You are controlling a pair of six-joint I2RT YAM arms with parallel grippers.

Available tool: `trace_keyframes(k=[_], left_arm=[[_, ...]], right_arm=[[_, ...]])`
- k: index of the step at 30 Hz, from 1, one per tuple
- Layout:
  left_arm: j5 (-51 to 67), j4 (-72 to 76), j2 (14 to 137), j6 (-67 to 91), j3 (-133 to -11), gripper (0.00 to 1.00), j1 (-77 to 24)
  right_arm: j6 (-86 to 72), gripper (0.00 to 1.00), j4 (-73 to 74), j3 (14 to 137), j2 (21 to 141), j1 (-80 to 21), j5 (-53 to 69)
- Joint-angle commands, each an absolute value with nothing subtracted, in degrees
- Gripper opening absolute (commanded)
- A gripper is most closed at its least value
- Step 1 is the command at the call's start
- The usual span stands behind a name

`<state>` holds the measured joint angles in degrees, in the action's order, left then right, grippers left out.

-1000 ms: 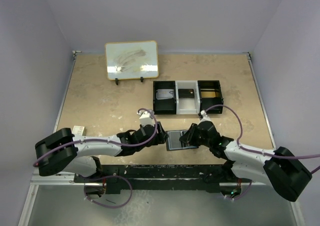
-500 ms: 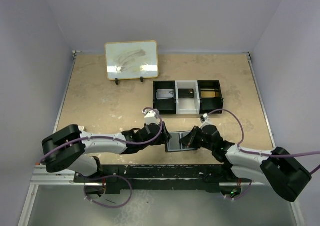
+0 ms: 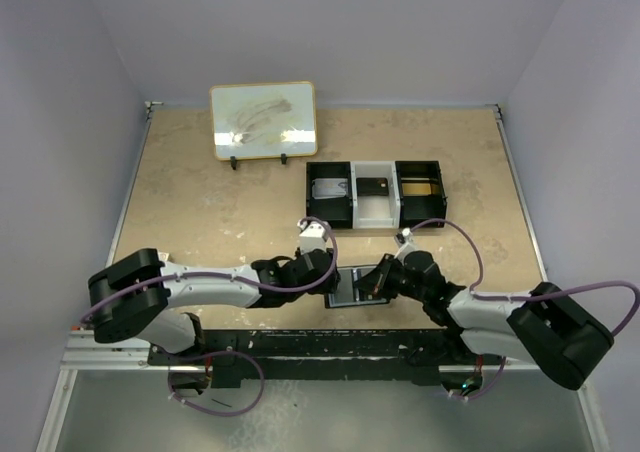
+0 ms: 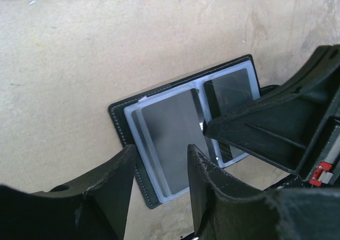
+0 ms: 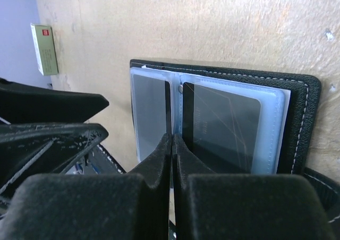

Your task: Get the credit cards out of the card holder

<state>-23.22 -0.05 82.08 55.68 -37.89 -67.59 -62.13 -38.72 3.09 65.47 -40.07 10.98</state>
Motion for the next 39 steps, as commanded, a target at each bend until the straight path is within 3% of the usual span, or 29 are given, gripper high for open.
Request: trace_keyframes(k=[1,9,16,22,24,29,39], left_arm=[[-24.48,-2.44,85.33,51.93,-42.73,0.40,-69.59],[-27.47,-7.06,89.83,54.22,-44.71,0.29,-70.64],[-27.45,-8.46,89.77,54.19,-44.70,0.23,-71.25],[-27.00,-8.20,91.02,54.05,-44.84,0.21,-71.53],[-27.02,-8.18,91.24,54.14,-44.93,0.20,-71.63],[-28.65,-10.22,91.70,55.02,-45.26,0.19,-71.72],[-31.18,-12.14,92.50,56.59,-44.24,0.15,-71.70]], right_arm=[[-62.90,0.00,-43.88,2.78,67.04,-40.08,13.79],[-62.24,0.00,-43.74,3.16,69.03,-40.08,14.59],[-61.04,0.13,-43.62,3.13,69.15,-40.08,15.29],[-58.69,0.17,-43.38,4.57,70.54,-40.08,16.96],[-57.91,0.15,-43.30,5.16,71.17,-40.09,17.46],[-57.91,0.00,-38.89,6.12,69.42,-40.07,14.97],[-57.90,0.00,-27.02,4.51,56.47,-37.78,10.08]])
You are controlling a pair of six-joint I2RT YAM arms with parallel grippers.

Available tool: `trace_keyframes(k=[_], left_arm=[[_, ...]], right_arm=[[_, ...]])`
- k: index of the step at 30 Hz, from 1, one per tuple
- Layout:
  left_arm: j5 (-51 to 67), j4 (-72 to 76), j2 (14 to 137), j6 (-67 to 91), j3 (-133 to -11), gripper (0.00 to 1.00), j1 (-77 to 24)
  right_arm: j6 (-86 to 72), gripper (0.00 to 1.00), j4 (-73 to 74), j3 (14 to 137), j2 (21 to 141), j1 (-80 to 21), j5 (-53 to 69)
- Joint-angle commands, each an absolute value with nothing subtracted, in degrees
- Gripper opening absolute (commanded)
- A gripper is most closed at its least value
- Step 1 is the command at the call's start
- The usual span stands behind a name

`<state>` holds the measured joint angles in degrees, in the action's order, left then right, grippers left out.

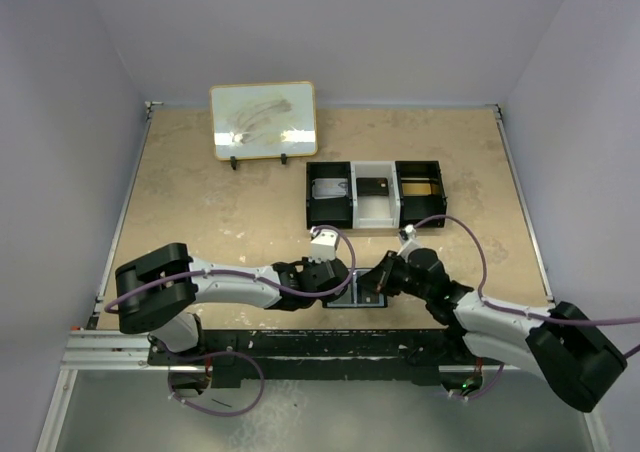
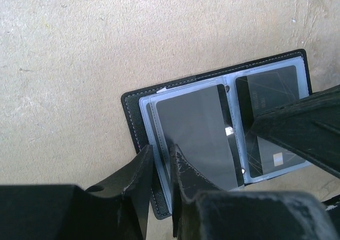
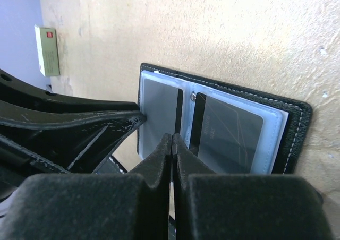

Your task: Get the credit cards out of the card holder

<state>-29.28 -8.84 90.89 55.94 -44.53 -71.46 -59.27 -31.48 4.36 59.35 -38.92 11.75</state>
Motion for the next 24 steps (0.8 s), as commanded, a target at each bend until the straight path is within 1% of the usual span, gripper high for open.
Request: trace_keyframes(k=[1,4,11,15,17,19,20,24], left_arm=[[-31.30,-12.11,92.66,56.60,-44.26,0.15,-71.69],[-31.15,-11.81,92.86,56.59,-44.20,0.14,-71.72],[-30.34,-10.83,92.14,55.96,-43.97,0.11,-71.65],[-28.85,-9.06,92.00,55.31,-43.64,0.09,-71.72],[-28.13,-8.61,92.30,55.29,-43.65,0.08,-71.72],[-27.80,-8.19,92.57,55.39,-43.58,0.06,-71.71],[-27.78,-8.17,92.70,55.49,-43.64,0.05,-71.72],[-28.40,-9.08,92.63,55.94,-43.75,0.03,-71.67]], right_arm=[[-57.79,0.00,-26.42,4.42,56.09,-37.64,10.15],[-57.92,0.00,-27.72,3.84,56.05,-37.39,11.43],[-53.14,0.24,-35.28,5.97,64.19,-37.35,19.84],[-53.25,0.28,-39.16,6.24,71.77,-37.38,21.88],[-53.37,0.29,-43.51,6.20,75.40,-37.38,22.59],[-53.73,0.29,-47.15,6.61,78.74,-37.36,23.93],[-53.80,0.26,-48.09,6.90,80.07,-37.40,24.17],[-54.70,0.02,-47.11,6.94,80.48,-37.38,23.01]])
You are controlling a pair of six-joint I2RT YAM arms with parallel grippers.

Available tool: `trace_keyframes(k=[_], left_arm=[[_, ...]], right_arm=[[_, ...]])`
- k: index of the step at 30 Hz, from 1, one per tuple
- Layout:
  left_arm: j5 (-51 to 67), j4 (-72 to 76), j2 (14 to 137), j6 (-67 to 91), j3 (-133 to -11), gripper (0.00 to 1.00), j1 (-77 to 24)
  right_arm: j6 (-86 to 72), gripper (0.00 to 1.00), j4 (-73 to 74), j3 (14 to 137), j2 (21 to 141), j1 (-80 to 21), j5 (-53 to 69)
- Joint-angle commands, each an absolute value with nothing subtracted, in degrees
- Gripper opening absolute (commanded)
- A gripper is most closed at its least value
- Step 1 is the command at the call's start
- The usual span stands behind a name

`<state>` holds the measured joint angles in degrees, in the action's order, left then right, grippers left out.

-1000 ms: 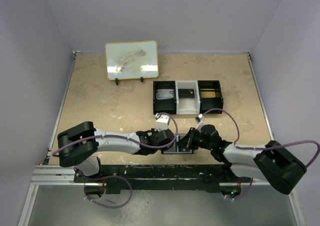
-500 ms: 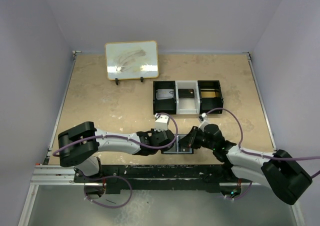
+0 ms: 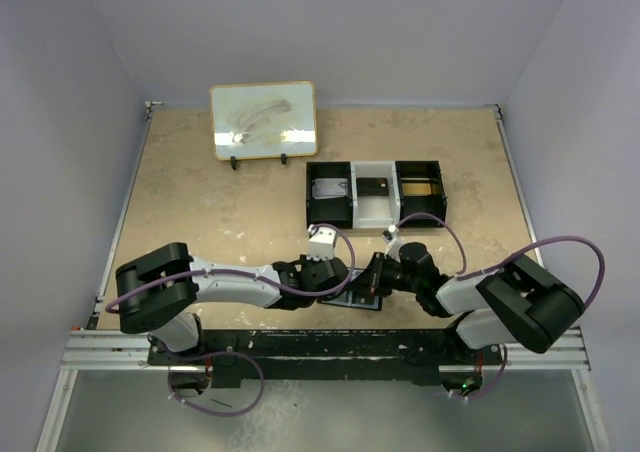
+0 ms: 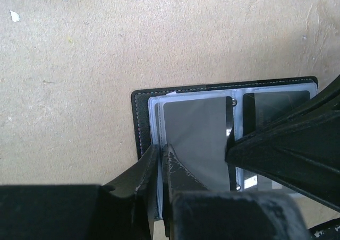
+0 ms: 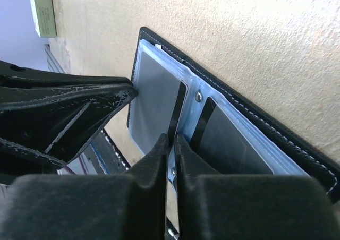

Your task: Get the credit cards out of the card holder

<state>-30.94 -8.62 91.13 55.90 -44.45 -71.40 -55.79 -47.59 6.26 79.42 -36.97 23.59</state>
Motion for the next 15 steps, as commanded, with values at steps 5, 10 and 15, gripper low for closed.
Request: trace_keyframes(k=[5,10,15], left_arm=[[-31.19,-12.23,92.04,57.12,-43.72,0.01,-71.71],[-33.04,-12.78,90.57,57.82,-42.88,0.00,-71.72],[-33.81,-12.39,89.70,57.96,-42.11,0.00,-71.72]], right_arm=[[-55.24,0.00,-40.16,7.03,73.02,-37.37,18.42],[-55.15,0.00,-34.11,6.86,66.84,-37.06,15.56],[-54.95,0.00,-31.78,6.57,66.27,-36.78,15.38]])
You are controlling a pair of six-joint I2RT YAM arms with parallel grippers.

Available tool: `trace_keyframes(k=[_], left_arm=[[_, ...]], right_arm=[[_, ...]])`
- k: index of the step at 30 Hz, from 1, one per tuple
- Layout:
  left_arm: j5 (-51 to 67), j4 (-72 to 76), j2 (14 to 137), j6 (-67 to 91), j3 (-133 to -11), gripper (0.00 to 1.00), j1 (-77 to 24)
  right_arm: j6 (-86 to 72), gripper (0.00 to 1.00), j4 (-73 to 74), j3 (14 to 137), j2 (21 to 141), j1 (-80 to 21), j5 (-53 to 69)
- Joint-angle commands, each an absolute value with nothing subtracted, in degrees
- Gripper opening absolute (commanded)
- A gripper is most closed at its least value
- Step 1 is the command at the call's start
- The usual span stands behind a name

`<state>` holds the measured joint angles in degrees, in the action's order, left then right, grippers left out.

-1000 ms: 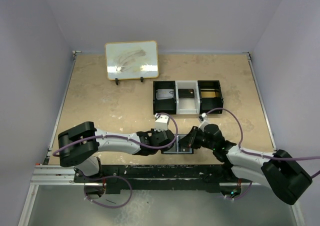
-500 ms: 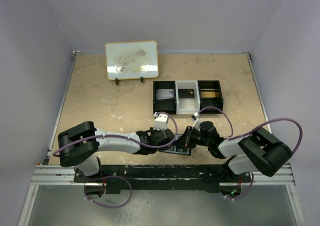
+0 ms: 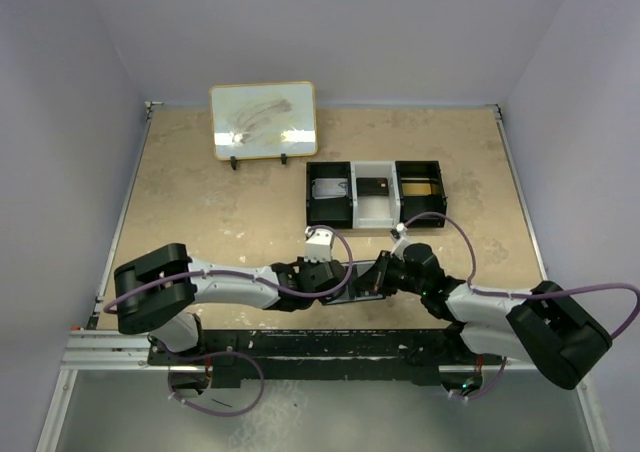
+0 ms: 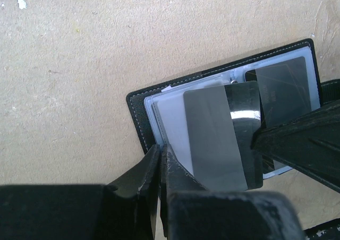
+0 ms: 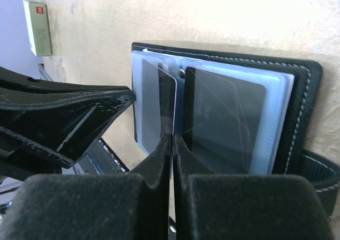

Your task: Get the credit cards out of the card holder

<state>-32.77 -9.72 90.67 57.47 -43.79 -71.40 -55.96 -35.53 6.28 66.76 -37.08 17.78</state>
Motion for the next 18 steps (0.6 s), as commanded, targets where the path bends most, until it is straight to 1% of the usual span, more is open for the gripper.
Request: trace_keyframes(k=[1,9,14,18], left_arm=[[-33.95,-12.46,89.71,58.00,-42.10,0.00,-71.65],[-34.81,-12.79,88.20,58.18,-41.85,0.00,-71.72],[-35.77,-12.18,84.06,58.17,-42.47,0.09,-71.72],[-34.02,-6.16,81.41,57.11,-42.65,0.20,-71.72]], right_arm=[[-55.05,0.00,-31.81,6.39,66.16,-36.76,15.38],[-56.03,0.00,-27.45,6.49,62.56,-36.43,11.61],[-55.82,0.00,-25.67,6.92,60.99,-36.38,11.11],[-55.78,0.00,-26.20,6.73,61.55,-36.31,11.25]])
